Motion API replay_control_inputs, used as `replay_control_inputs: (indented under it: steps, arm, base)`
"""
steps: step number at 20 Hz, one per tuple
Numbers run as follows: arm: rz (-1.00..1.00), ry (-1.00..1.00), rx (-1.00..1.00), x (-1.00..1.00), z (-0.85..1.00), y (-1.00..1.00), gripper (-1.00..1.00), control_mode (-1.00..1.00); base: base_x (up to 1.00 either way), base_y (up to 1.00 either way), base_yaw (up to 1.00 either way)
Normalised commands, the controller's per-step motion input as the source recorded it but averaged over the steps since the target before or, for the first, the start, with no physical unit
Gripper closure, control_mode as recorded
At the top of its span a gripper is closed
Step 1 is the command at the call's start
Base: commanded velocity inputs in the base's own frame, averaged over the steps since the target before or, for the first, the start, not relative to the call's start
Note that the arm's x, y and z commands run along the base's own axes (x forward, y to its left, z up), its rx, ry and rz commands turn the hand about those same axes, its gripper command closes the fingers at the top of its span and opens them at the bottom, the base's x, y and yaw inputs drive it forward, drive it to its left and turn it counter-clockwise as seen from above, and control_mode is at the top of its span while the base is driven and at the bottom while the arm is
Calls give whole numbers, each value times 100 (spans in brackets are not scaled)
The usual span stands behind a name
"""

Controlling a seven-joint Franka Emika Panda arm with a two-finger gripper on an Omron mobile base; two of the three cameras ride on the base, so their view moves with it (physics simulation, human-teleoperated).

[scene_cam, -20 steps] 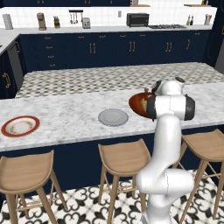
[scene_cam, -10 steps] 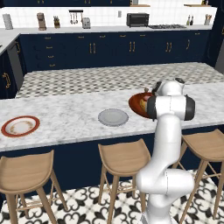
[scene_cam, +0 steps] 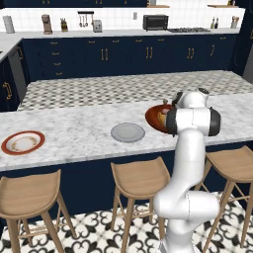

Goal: Place one bun and one sausage from the bowl on each plate.

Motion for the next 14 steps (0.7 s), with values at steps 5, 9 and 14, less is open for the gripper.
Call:
replay_control_inputs:
  steps: [5, 9, 14]
  arm:
    - [0, -4, 0, -13, 18, 0, 100, -100]
    - [0, -7, 0, -63, 71, 1, 100, -100]
    - [5, -2, -7, -72, 44, 76, 100, -100]
  base:
    - [0, 0, 0]
    - [0, 0, 0]
    - [0, 0, 0]
